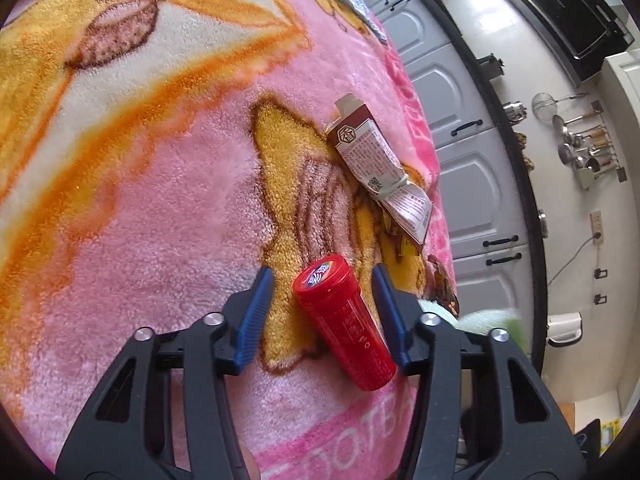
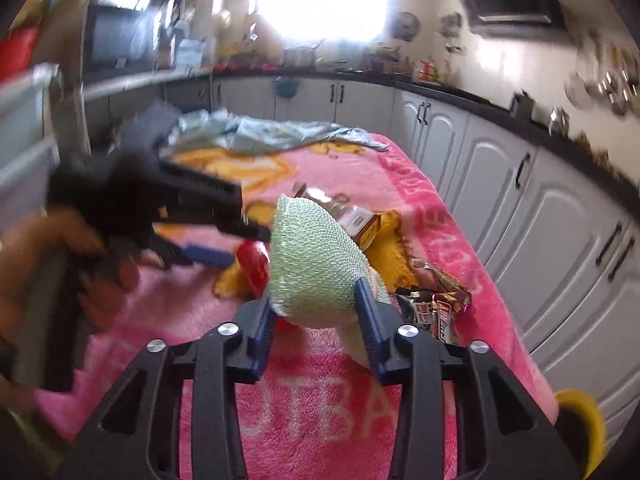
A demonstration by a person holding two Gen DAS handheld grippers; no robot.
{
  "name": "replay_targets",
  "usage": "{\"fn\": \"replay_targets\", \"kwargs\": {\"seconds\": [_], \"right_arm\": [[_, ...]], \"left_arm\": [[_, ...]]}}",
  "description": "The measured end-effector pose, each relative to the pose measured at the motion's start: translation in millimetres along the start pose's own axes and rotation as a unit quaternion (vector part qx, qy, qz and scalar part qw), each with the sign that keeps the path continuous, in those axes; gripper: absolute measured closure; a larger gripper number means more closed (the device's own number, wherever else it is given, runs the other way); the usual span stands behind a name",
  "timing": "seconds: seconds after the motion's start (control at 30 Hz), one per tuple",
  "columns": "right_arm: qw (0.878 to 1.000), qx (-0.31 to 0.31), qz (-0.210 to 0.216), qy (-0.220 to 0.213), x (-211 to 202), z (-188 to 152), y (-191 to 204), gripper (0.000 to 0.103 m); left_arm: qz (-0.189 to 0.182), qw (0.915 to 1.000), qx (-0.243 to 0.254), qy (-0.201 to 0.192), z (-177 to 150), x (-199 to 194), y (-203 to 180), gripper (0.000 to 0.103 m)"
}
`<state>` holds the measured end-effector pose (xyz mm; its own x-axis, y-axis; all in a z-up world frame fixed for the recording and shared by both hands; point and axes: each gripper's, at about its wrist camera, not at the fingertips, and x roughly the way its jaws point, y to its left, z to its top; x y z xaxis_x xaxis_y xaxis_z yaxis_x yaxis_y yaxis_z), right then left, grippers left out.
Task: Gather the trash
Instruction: 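Grasp the red cylinder with the left gripper while the right gripper grasps the green mesh sponge, then carry the red cylinder and green sponge over the yellow bin with both grippers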
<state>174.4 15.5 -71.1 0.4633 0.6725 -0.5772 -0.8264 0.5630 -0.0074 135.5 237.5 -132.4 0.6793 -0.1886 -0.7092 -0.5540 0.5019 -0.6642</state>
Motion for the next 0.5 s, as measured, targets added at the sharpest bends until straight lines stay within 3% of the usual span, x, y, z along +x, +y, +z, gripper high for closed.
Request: {"fn": "replay_targets", "kwargs": {"seconds": [0.1, 0.23, 0.5], "right_arm": [[0.999, 0.034, 0.013, -0.002, -12.3, 3.8, -7.7, 0.069], [0.999, 0.049, 0.016, -0.001, -24.2, 5.9, -13.5, 0.069], [0.998, 0.062, 0.018, -0.005, -42.9, 4.7, -22.1, 0.070]], "left_arm": [[0.017, 0.9998, 0.006, 0.002, 2.0, 5.8, -4.9, 0.074], [0.031, 0.9992, 0.027, -0.003, 2.7, 9.7, -12.3, 0.076], [0.012, 0.9957, 0.083, -0.039, -9.7, -14.4, -33.6, 0.078]]}}
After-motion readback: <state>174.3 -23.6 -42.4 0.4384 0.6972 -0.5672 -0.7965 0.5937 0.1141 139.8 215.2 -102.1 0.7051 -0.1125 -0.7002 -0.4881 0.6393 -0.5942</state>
